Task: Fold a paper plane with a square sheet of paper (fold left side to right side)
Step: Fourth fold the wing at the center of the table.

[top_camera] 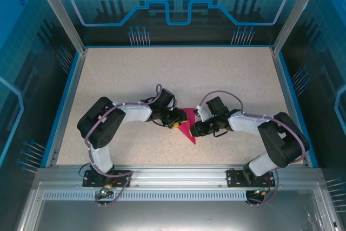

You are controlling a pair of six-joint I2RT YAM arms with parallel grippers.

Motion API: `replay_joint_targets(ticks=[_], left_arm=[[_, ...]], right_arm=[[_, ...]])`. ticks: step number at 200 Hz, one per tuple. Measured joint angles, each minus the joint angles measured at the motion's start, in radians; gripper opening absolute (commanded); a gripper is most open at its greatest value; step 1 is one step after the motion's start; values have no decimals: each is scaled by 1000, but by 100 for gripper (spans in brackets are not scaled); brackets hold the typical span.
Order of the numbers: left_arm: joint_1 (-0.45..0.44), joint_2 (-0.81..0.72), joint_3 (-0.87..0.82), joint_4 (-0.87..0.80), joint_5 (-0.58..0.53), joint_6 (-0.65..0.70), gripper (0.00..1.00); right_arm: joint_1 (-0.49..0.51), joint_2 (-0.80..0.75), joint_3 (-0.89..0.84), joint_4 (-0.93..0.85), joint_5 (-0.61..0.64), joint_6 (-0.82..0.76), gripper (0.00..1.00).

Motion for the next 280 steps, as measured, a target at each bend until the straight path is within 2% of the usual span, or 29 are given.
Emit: replay_joint_targets(ticks=[34,76,121,158,206,280], left_arm=[[0,0,0,0,0,0,44],[0,0,0,0,0,0,44],[0,0,0,-1,0,0,44],[0,0,0,-1,0,0,44],[0,0,0,-1,0,0,44],[0,0,0,-1,0,0,44]], right_arm=[[-48,9,39,7,-53,18,41],[-60,109,91,35,-107,44,34],[-60,143,93,38,-112,52,33],[-60,167,93,41,-115,56,24],[-60,187,95,42,-115,58,8],[-64,187,100,15,-80,42,3]])
